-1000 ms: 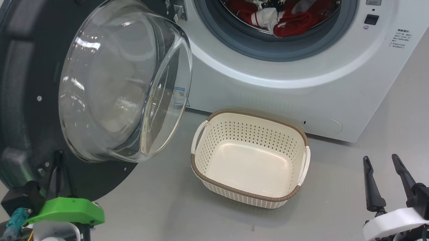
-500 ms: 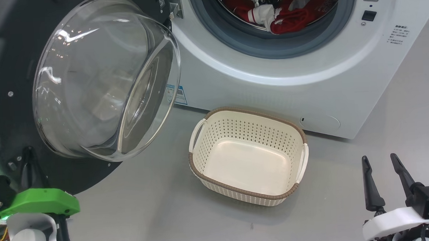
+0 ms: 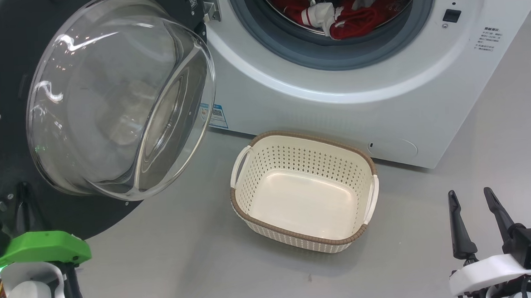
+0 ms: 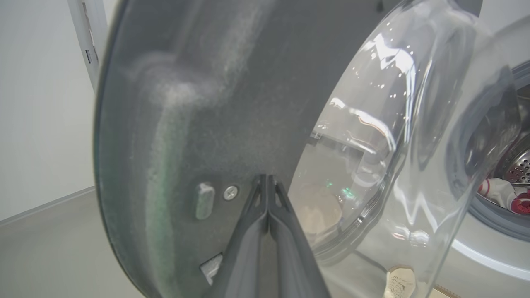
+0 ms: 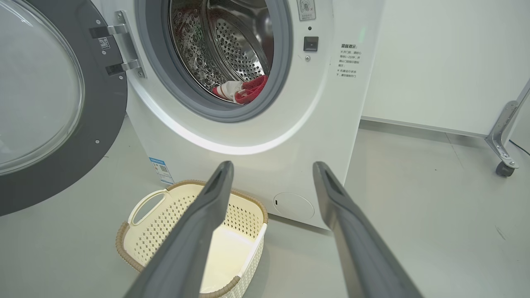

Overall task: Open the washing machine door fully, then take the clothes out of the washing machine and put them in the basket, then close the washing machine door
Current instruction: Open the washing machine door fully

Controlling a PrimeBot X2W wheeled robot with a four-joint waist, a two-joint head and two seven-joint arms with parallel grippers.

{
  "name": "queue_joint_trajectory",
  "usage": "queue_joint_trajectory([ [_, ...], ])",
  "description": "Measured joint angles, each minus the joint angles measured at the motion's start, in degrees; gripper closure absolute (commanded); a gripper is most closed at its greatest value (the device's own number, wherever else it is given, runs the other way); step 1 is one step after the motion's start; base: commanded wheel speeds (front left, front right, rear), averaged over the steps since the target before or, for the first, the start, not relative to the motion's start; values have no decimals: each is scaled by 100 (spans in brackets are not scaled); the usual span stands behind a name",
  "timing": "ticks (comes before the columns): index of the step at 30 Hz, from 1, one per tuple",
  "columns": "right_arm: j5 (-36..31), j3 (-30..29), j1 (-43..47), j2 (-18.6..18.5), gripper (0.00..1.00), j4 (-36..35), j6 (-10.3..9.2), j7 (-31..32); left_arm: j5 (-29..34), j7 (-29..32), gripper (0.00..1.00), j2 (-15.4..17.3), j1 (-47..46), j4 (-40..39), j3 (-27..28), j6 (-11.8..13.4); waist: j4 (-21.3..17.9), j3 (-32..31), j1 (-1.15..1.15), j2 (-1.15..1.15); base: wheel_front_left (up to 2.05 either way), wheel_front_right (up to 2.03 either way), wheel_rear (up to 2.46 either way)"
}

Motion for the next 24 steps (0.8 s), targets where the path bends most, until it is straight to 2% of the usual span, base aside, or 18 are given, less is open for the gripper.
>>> queue_joint_trajectory([
  [13, 0, -26, -17, 5, 0, 32, 34, 0, 55, -98, 100, -169, 309, -276, -81, -2, -11, -49, 0, 0, 0, 0, 0],
  [24, -1, -10, -17, 12, 0, 107, 51, 0, 387, -100, 100, -257, 901, -744, -668, -202, -14, -141, 0, 0, 0, 0, 0],
])
